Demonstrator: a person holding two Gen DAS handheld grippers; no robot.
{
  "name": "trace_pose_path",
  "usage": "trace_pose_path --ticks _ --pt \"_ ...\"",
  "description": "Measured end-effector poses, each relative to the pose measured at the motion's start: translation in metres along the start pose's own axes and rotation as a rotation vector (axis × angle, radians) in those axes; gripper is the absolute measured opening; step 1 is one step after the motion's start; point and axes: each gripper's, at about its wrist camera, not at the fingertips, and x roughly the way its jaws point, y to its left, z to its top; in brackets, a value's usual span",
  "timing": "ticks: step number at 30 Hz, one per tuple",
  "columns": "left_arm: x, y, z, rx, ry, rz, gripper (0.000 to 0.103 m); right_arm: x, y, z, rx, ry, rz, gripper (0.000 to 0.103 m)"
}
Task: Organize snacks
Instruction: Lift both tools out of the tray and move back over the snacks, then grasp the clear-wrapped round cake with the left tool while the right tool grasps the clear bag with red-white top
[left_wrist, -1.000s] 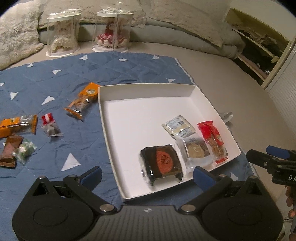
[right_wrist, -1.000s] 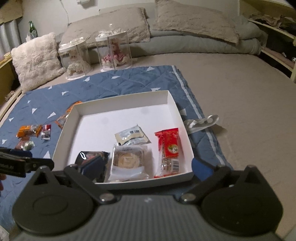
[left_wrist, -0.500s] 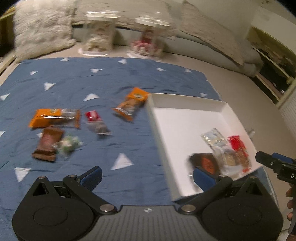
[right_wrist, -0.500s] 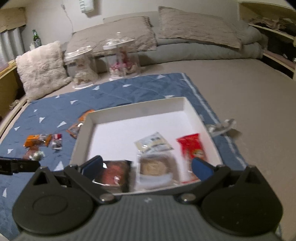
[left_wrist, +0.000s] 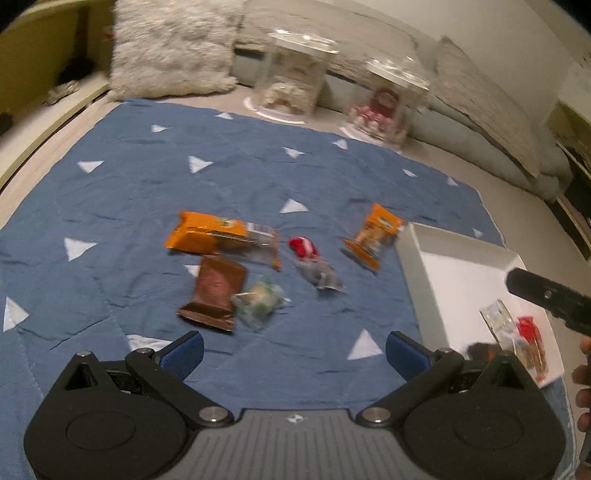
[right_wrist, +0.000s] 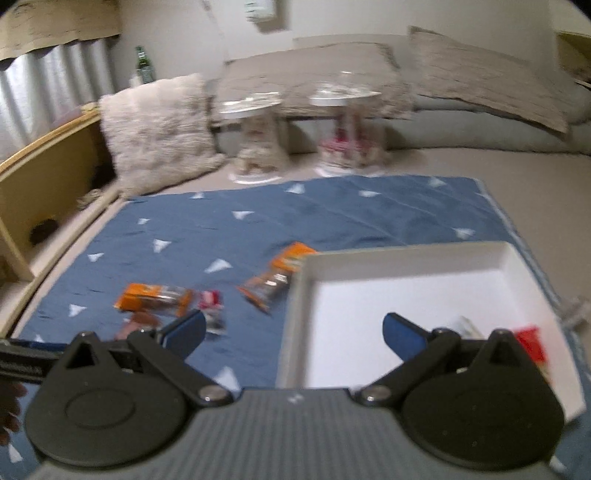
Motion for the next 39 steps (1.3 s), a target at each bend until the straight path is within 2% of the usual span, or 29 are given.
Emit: trace_pose_path --ticks 4,8,11,14,15,16,18,20,23,27,33,35,39 --pt "0.007 0.011 -0.009 -0.047 -0.029 -0.022 0.103 0.028 0.022 0.014 0.005 0.038 0.029 0.103" --pt "0.02 0.017 -0.019 -0.081 -0.036 -0.088 0.103 0.062 0.039 0.033 0.028 0.079 0.049 0.103" --pt "0.027 0.016 -0.02 -0.044 -0.065 -0.107 0.103 0.086 0.051 0.041 0.044 0.119 0.073 0.102" --pt "0.032 0.015 -0.014 0.029 -0.105 -0.111 0.101 0.107 0.06 0.039 0.065 0.156 0.08 0.095" --pt "0.035 0.015 -0.011 0.06 -0.111 -0.109 0.098 0.117 0.062 0.037 0.069 0.171 0.079 0.092" --pt "0.04 0.014 -0.008 0.088 -0.106 -0.105 0.096 0.126 0.063 0.035 0.073 0.189 0.084 0.09" --pt "0.05 0.013 -0.001 0.133 -0.08 -0.102 0.088 0.142 0.059 0.027 0.104 0.223 0.108 0.077" --pt "0.061 0.012 0.003 0.184 -0.061 -0.111 0.084 0.152 0.051 0.018 0.139 0.246 0.129 0.069" --pt "0.076 0.008 0.008 0.292 -0.028 -0.092 0.082 0.162 0.044 0.006 0.14 0.246 0.136 0.068" --pt "0.094 0.004 0.014 0.414 0.005 -0.055 0.082 0.168 0.048 0.005 0.068 0.224 0.161 0.068" --pt "0.115 0.003 0.02 0.473 0.053 -0.09 0.082 0.181 0.056 0.008 -0.013 0.229 0.157 0.067" --pt "0.118 0.004 0.015 0.46 0.071 -0.098 0.082 0.185 0.058 0.009 -0.029 0.238 0.177 0.066" --pt "0.116 0.004 0.001 0.4 0.111 -0.162 0.082 0.19 0.058 0.007 -0.072 0.265 0.183 0.061"
